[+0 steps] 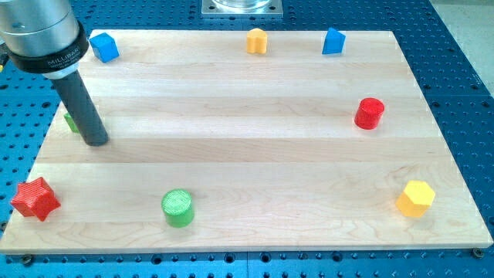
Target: Touch the green star
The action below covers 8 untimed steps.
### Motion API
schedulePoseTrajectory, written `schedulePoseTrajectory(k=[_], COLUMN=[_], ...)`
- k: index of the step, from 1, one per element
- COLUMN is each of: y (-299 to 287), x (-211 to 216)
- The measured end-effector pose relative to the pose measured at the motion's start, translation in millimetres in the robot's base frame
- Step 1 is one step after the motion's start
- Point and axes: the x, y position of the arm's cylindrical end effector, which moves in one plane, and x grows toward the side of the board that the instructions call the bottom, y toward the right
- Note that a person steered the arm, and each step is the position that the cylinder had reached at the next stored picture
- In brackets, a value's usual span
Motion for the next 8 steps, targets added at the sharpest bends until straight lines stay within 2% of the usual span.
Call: schedulePoseTrajectory(k=[8], y=[-4.4], x=[-4.6])
